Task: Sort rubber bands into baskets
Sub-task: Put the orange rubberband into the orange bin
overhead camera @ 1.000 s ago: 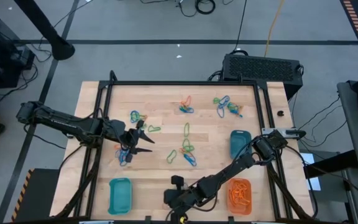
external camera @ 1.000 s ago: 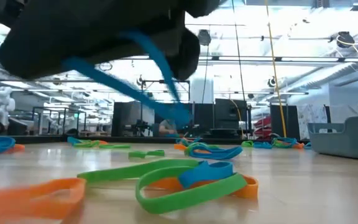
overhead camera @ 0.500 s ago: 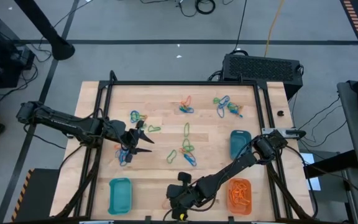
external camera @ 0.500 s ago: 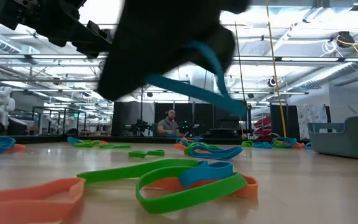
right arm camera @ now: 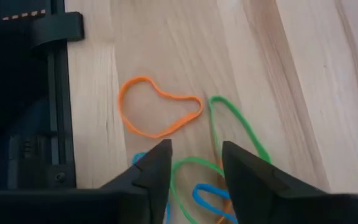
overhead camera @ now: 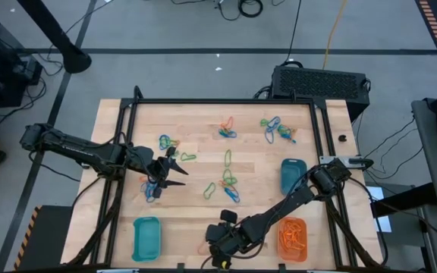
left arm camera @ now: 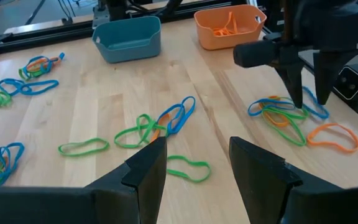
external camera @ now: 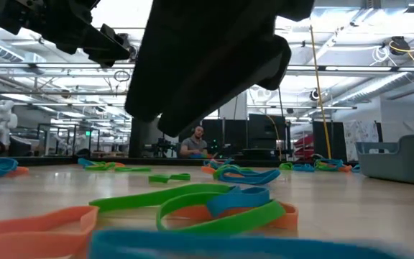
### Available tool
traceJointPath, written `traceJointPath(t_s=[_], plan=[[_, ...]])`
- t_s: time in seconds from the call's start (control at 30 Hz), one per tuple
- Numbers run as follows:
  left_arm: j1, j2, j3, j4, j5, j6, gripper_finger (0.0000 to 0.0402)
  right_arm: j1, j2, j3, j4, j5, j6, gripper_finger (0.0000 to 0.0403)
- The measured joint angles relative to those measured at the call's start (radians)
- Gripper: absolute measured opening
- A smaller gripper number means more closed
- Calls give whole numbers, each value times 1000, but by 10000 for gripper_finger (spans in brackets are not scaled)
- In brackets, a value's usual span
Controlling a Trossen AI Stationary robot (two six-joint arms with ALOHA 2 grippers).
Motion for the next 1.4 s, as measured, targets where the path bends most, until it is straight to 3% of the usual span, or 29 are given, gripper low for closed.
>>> traceJointPath(t_s=[0.2, 0.4, 0.87, 1.23, 1.4], plan=[[0, 0, 0, 0, 0, -3, 183, 7, 2, 0, 195, -128, -145, 156], [0, 0, 0, -1, 0, -3, 183, 27, 11, 0, 254, -124, -354, 150], [0, 0, 0, -11, 0, -2, 183, 10, 77, 1, 308, -127, -469, 139], [0, 0, 0, -15, 0, -2, 183, -12, 165, 5, 357, -214, -474, 123], [0, 0, 0, -18, 0, -2, 183, -15, 168, 5, 353, -212, -476, 96]])
